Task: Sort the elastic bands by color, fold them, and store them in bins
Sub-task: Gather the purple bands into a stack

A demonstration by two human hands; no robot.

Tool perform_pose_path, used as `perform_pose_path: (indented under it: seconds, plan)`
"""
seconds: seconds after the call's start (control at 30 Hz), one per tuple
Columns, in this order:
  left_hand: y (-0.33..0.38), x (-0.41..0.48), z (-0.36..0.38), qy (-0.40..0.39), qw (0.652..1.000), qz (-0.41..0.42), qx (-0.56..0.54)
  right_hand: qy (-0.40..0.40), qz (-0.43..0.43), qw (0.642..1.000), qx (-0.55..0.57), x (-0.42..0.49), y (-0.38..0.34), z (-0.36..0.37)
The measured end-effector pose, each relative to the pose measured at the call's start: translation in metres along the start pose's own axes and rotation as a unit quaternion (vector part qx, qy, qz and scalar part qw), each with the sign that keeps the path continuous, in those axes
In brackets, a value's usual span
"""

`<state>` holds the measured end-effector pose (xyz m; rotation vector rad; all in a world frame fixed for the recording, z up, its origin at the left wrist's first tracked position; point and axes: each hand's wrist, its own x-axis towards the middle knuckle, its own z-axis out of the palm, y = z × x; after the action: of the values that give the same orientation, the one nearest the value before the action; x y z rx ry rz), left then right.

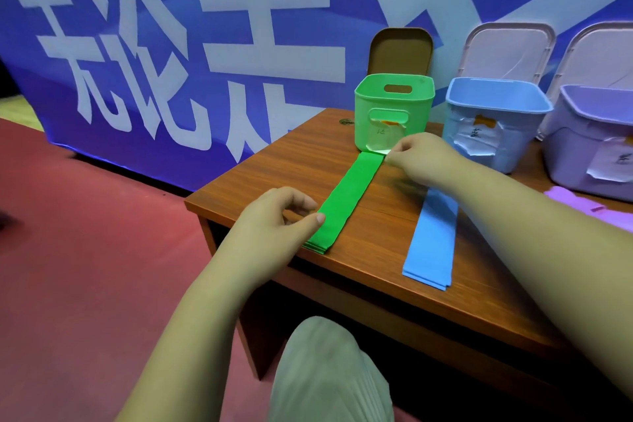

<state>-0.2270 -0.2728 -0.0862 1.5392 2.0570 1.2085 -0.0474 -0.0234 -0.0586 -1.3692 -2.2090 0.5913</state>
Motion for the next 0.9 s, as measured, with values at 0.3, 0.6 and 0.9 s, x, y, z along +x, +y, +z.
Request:
perform_pose_path:
  seconds: [0.3,0.6,0.9]
  plan:
    - [0.092,0.000,0.056,-0.053,0.987,0.126,-0.083,0.036,-0.019,0.999,-0.022,-0.088,0.037,-0.109]
    - [0.205,-0.005,0.175,-0.195,0.943,0.258,-0.075,0.166,0.079,0.981,-0.058,-0.188,0.171,-0.196]
    - [0.280,0.014,0.294,-0.201,0.932,0.228,0.199,0.227,0.180,0.949,-0.127,-0.253,0.242,-0.214]
